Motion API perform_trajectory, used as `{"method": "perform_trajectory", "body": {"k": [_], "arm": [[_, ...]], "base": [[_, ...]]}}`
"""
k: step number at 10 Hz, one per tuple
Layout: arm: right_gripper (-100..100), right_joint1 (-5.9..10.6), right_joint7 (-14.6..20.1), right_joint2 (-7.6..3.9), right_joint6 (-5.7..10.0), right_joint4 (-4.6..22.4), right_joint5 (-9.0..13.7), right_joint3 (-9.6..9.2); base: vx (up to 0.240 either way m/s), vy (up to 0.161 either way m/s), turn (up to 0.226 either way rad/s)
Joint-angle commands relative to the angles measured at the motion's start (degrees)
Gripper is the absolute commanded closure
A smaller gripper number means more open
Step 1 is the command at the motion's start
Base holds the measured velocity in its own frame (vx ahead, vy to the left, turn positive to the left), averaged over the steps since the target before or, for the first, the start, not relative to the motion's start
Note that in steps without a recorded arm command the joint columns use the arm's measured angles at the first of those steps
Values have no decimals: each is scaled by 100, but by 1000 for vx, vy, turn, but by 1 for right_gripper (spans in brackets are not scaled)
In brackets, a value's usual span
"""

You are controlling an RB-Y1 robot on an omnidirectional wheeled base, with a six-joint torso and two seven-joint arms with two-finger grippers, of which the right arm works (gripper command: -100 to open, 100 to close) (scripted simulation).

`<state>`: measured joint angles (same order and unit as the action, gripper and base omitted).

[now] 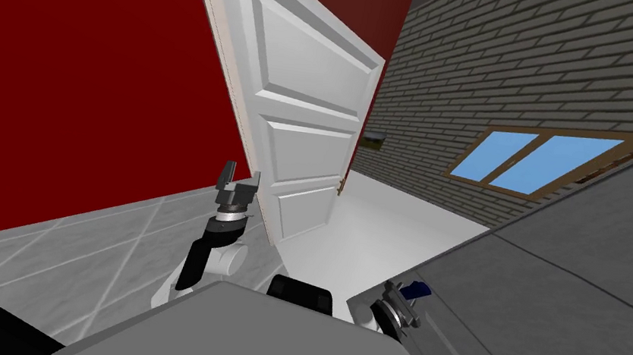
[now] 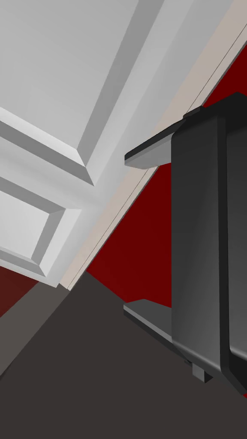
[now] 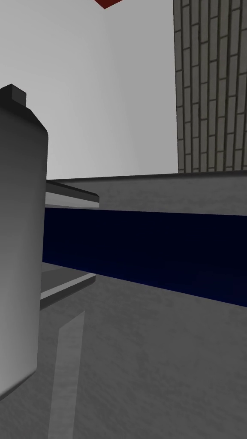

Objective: Push the door open

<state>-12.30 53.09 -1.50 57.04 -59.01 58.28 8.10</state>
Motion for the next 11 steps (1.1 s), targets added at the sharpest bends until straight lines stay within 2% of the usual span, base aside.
{"method": "perform_trajectory", "body": {"k": [1, 5, 6, 7, 11], "arm": [[100, -59, -23, -17, 92, -13, 81, 161], [100, -66, -66, 75, 130, -16, 222, 348], [100, -119, -109, 96, 50, -127, 208, 302], [100, -128, -108, 48, 95, -115, 264, 376], [100, -158, -131, -11, 158, -113, 381, 506]], "base": [[162, -69, -65], [204, -56, -69], [83, -17, -33], [84, -88, -29], [138, -135, -28]]}}
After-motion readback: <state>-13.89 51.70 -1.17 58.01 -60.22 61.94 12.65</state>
